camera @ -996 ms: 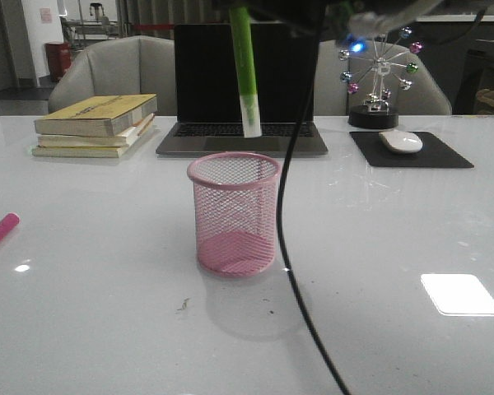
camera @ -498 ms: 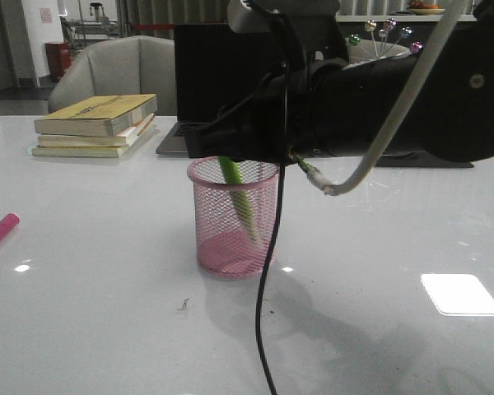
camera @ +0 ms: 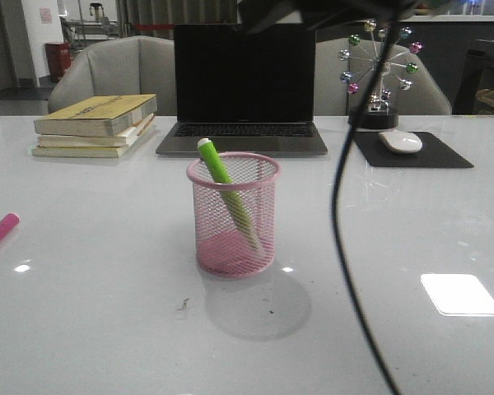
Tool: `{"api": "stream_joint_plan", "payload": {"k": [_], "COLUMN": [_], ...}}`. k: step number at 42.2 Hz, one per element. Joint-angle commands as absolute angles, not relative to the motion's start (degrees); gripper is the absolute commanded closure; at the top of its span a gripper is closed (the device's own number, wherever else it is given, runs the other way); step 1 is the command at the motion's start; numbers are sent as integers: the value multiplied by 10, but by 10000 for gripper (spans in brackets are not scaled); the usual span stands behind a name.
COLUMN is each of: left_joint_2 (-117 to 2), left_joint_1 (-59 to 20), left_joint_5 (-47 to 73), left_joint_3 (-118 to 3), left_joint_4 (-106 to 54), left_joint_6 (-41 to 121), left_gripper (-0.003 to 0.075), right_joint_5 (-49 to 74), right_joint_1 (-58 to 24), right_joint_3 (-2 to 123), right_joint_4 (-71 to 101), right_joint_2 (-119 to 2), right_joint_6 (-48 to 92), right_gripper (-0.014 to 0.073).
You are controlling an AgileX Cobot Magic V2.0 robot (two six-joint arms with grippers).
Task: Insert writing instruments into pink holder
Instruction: 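Lower the green highlighter into the holder and open the right gripper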
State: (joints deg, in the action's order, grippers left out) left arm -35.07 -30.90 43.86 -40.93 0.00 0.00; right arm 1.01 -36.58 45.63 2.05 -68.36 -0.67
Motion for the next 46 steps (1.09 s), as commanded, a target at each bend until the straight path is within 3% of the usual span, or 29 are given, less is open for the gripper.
{"api": "stream_joint_plan", "payload": {"k": [1,11,18,23,34,41,46], "left_joint_2": [-355,-355,-355,-359,-461,-576,-668], "left_joint_1": [-313,-313,-313,-313,-313,-308,-262], "left_joint_5": [394,394,394,401,521,532,529], "left_joint_3": [-427,-427,-427,-427,-460,-498,-530], "left_joint_4": [0,0,6,8,164,176,176], "left_joint_6": [-6,-6,-6,-17,-188,-188,-187], "left_gripper": [391,374,232,183,180,180,180], "right_joint_5": [109,238,335,377,382,383,383], "right_joint_1": [-365,-365,-365,-365,-365,-365,-365], "right_joint_3": [469,405,362,347,345,345,345], "right_joint_4": [14,14,12,12,12,12,12], "right_joint_2": [-595,-422,-332,-291,-275,-275,-275], "right_joint_6": [-5,-5,-5,-5,-5,-5,-5], "right_gripper": [105,105,105,105,105,105,105]}}
